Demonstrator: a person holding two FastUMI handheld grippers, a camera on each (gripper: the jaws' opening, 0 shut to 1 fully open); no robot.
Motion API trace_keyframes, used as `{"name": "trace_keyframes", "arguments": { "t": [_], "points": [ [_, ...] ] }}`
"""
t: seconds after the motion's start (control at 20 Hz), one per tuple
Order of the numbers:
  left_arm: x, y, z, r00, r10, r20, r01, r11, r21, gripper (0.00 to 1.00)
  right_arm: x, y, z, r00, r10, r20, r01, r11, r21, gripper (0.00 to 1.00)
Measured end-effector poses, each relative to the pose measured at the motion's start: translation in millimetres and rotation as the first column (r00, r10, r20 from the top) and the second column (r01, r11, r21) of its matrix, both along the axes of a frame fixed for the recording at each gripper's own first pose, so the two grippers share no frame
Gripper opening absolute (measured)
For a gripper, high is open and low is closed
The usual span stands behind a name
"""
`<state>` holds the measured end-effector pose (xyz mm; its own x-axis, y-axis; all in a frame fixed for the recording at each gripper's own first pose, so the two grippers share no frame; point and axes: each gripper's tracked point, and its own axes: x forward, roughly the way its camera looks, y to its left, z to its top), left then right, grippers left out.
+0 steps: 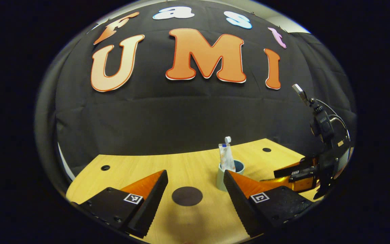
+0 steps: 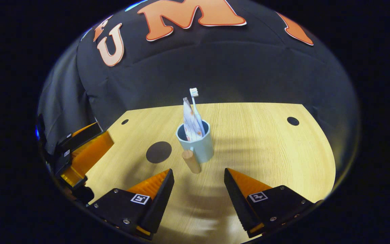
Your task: Put the toothbrush and toothpaste on the desktop into the cup, then pick up the cup and place it on the coaster on the desktop.
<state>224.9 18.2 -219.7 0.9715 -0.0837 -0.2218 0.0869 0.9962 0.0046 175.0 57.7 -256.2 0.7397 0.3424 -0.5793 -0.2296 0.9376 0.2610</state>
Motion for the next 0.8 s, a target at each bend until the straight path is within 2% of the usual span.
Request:
{"name": "trace_keyframes", "arguments": {
  "t": [0.25,0.5,0.7,0.8],
  "points": [
    [-40,27,9,0.995,0.047,-0.092,-0.048,0.999,-0.009,0.99,20,6,-2,0.999,-0.026,-0.033,0.024,0.999,-0.048,0.89],
    [-73,43,8,0.981,0.076,-0.181,-0.069,0.997,0.045,0.99,47,11,-20,0.992,-0.07,-0.108,0.057,0.991,-0.124,0.86],
    [-89,54,-3,0.965,0.101,-0.244,-0.099,0.995,0.021,0.99,55,22,-42,0.975,-0.09,-0.203,0.053,0.982,-0.179,0.76],
    [-96,58,-7,0.956,0.11,-0.274,-0.112,0.994,0.008,0.99,56,26,-48,0.965,-0.101,-0.24,0.057,0.981,-0.186,0.63]
  ]
}}
